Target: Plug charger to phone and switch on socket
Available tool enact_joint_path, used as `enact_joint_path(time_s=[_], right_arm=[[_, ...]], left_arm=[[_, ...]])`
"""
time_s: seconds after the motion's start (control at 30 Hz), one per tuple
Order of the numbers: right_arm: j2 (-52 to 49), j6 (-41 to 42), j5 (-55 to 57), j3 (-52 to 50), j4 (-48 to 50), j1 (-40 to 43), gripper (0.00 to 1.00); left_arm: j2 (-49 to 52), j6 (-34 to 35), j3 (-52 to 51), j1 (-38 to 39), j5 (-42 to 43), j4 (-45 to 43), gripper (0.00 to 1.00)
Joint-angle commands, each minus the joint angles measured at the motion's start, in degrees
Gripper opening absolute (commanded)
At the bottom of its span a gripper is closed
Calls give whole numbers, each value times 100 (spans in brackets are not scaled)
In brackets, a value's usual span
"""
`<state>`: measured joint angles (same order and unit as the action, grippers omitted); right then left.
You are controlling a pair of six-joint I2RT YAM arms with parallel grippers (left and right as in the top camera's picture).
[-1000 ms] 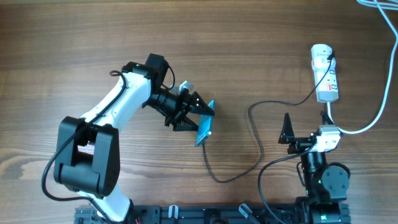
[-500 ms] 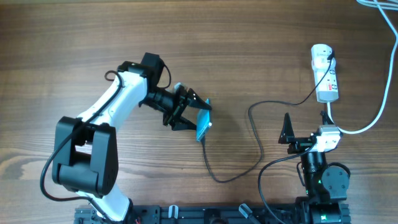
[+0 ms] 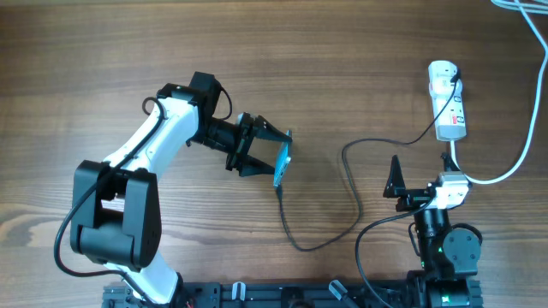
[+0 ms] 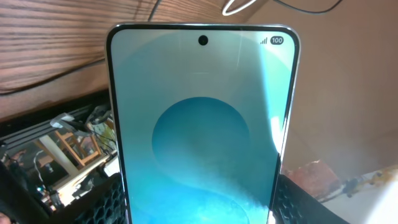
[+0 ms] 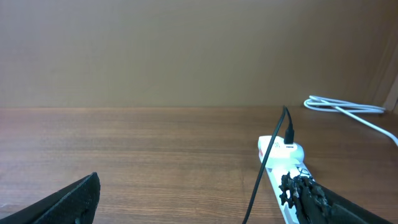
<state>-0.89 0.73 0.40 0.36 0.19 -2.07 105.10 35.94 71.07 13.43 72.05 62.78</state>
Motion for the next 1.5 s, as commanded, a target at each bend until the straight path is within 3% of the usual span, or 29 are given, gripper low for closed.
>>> enact_joint_path(time_s=[0.0, 1.17, 1.47], right_arm=[[61, -61, -52, -7, 17, -22, 100], [61, -61, -52, -7, 20, -22, 100], [61, -61, -52, -7, 20, -22, 100]], left_arm=[[-107, 57, -11, -22, 363, 7, 63], [-107, 50, -11, -22, 420, -46, 63], [-107, -111, -11, -20, -1521, -439, 62]])
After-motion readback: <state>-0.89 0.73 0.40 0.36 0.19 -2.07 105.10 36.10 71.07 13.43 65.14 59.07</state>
